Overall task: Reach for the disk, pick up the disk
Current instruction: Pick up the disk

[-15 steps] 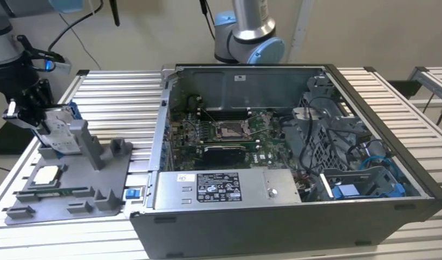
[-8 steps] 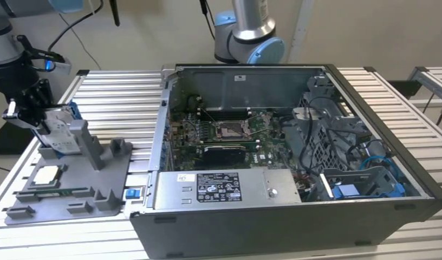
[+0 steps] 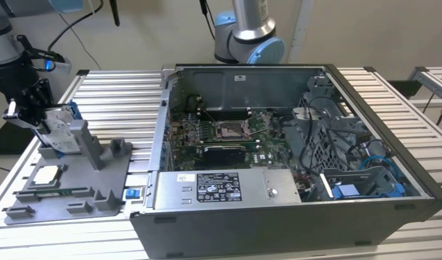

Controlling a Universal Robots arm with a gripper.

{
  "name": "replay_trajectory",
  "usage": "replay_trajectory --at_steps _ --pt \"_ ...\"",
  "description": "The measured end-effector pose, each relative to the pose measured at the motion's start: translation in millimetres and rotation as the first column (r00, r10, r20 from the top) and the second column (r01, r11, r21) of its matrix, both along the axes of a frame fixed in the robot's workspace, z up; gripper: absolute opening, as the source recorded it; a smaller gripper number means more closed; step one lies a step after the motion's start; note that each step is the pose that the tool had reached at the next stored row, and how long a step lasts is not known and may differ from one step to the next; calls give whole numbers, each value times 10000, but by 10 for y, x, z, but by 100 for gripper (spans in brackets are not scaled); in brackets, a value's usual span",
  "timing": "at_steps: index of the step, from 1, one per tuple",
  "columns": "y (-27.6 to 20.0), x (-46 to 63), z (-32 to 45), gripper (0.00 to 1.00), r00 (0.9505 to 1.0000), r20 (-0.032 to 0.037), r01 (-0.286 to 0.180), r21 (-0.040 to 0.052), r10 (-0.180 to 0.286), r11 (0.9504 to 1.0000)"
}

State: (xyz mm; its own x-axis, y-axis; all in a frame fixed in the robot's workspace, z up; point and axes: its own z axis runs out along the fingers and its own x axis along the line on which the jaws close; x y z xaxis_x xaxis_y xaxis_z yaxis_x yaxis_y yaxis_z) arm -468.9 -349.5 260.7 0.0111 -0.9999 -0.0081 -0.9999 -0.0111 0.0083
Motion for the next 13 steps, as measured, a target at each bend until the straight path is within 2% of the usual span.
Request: replay_trajectory --at_steps 13 --pt "0 0 15 0 10000 -1 0 -9 0 10000"
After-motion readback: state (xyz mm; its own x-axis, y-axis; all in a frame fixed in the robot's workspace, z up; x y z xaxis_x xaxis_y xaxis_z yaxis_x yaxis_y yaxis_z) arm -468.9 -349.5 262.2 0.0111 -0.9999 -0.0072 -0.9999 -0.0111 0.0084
